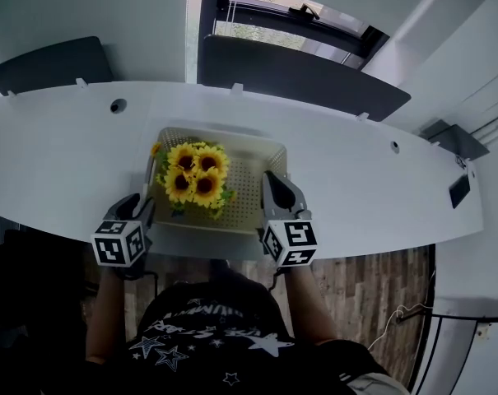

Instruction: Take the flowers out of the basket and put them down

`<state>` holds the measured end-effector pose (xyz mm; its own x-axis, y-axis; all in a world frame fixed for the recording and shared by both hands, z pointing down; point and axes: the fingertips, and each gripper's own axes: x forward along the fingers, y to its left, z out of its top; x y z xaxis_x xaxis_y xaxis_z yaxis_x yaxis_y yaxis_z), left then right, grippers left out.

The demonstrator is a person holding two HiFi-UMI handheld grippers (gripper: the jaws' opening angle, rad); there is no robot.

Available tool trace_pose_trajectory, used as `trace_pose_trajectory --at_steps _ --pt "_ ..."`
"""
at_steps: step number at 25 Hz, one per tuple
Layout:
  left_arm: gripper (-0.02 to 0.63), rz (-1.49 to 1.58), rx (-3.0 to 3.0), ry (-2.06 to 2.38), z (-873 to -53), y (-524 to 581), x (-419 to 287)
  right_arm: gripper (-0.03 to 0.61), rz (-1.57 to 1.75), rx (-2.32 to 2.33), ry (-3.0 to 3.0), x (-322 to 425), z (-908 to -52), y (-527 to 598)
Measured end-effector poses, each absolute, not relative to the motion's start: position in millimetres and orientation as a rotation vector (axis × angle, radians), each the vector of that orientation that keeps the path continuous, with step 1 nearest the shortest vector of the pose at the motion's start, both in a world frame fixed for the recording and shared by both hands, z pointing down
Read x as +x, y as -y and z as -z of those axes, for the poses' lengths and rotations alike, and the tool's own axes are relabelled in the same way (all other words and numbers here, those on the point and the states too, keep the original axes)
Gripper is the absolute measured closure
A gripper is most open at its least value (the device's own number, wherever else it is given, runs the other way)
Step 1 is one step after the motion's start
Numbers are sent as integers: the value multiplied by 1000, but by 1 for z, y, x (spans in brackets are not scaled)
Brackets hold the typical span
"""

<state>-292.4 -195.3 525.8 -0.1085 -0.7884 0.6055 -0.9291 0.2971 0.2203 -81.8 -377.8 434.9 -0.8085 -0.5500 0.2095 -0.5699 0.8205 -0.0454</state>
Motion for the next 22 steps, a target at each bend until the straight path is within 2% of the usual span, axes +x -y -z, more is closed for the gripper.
trace_pose_trajectory --at_steps 2,7,15,19,22 --pt "462 -295 1520 1910 -531 197 -291 575 -154 782 2814 -90 -440 378" --pt "540 -275 1463 1909 -534 199 -290 575 -166 514 2691 -111 -469 373" --pt "554 -238 1411 1944 -535 198 -291 569 -47 227 2523 -147 -498 362" --pt "555 -228 1394 1956 -535 198 -292 538 86 54 2396 -155 -513 356" --pt "557 -218 1383 1962 -535 197 -292 460 135 -78 2290 -157 -528 349"
